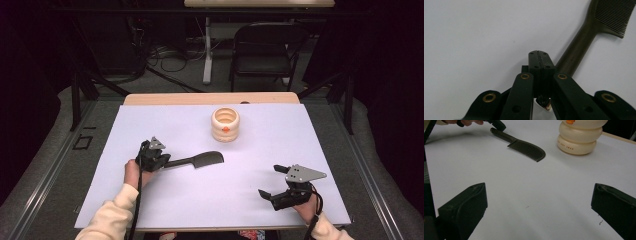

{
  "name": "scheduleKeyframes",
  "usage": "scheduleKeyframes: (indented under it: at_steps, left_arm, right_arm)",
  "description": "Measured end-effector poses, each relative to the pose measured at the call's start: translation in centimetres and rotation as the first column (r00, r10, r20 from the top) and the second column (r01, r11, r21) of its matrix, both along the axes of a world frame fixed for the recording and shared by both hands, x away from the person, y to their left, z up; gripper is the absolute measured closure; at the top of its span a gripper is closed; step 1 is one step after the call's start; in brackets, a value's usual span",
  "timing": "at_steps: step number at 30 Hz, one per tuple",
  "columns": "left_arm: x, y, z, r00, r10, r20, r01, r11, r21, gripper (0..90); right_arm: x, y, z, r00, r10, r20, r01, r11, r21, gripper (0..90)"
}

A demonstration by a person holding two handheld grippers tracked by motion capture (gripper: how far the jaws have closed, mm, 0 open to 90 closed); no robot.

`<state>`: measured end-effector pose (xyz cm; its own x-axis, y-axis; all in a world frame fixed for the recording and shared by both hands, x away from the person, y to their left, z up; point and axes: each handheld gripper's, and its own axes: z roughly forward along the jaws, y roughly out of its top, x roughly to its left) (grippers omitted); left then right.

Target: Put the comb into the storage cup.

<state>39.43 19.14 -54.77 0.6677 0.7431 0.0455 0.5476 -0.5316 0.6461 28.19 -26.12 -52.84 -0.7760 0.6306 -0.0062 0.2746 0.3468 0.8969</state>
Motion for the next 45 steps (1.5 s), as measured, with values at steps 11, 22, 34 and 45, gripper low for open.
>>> scheduleKeyframes:
  at_steps: [11,22,34,45]
  left_arm:
    - [-0.3,-0.2,0.1,0.9998,-0.014,-0.017,0.014,0.9999,0.008,89.9]
    - [-0.2,0.3,1.7,0.9993,-0.005,0.037,0.007,0.9989,-0.046,53.1]
    - [0.0,-1.6,3.2,0.9888,-0.149,-0.012,0.149,0.9875,0.05,11.1]
    - [0.7,-4.1,3.2,0.9748,-0.21,-0.075,0.22,0.9608,0.169,0.0]
  right_arm:
    - [0.0,0.0,0.0,1.0,0.0,-0.001,0.0,1.0,0.0,0.1]
    - [0.0,0.0,0.0,1.0,0.0,-0.002,0.0,1.0,0.001,0.2]
    - [0.1,0.1,-0.1,1.0,-0.001,-0.007,0.001,1.0,-0.002,0.2]
    - [0.1,0.1,-0.2,0.9999,-0.001,-0.011,0.001,1.0,-0.005,0.2]
